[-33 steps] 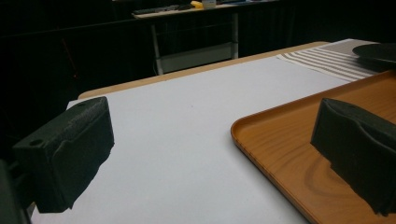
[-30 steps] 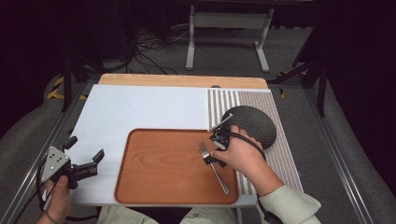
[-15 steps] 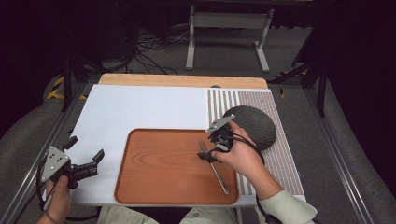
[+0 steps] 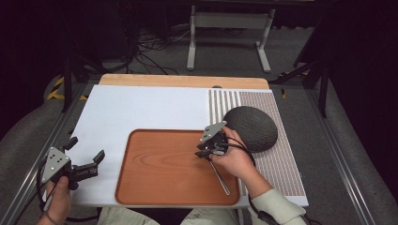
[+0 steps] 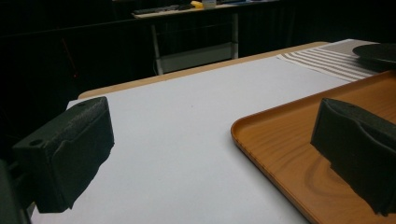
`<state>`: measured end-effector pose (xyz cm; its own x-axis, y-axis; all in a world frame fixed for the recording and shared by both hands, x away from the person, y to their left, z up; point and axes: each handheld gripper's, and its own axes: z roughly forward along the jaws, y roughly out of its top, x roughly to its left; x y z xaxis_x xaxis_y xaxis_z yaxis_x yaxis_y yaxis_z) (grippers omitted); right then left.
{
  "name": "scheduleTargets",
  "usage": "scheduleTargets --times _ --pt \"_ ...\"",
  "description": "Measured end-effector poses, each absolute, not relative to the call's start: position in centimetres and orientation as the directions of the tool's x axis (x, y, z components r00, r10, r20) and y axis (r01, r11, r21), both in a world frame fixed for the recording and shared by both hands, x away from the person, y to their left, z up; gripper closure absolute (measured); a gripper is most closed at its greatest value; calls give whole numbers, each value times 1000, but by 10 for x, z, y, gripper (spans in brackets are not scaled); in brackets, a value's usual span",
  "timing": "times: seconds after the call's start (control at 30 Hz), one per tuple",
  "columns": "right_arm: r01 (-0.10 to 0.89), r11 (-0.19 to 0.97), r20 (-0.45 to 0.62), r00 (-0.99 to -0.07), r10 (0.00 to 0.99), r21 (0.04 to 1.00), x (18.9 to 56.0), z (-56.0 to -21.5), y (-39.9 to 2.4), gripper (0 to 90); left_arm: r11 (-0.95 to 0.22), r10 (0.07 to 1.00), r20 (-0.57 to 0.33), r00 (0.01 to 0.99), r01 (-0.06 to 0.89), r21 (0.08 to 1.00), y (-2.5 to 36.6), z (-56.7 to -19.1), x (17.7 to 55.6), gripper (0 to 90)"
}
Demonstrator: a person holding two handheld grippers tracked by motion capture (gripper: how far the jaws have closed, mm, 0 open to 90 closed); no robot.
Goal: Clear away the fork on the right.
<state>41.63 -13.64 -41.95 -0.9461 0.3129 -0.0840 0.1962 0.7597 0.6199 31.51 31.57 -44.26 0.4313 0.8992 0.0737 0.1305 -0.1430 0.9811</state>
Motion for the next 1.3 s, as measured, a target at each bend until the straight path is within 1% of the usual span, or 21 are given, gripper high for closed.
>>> scheduleTargets --times 0.13,0.17,0.23,0.43,0.87,1.3 --pt "185 772 -92 -950 300 608 420 -428 -135 865 -143 899 74 431 130 981 316 -443 315 1" --pt "185 772 -92 -950 300 608 420 -428 -135 865 -143 899 74 431 130 981 316 -443 315 1" --pt "186 774 -86 -951 296 605 421 -432 -134 897 -142 899 74 432 129 981 316 -443 315 1" --pt "182 781 -84 -954 286 598 421 -441 -133 900 -143 899 74 432 129 981 316 -443 315 1" --pt "179 787 -105 -950 295 590 423 -437 -134 900 -150 898 81 433 126 981 316 -442 315 1" --pt "230 784 -127 -923 363 576 430 -434 -151 900 -150 898 81 433 129 980 316 -442 315 1"
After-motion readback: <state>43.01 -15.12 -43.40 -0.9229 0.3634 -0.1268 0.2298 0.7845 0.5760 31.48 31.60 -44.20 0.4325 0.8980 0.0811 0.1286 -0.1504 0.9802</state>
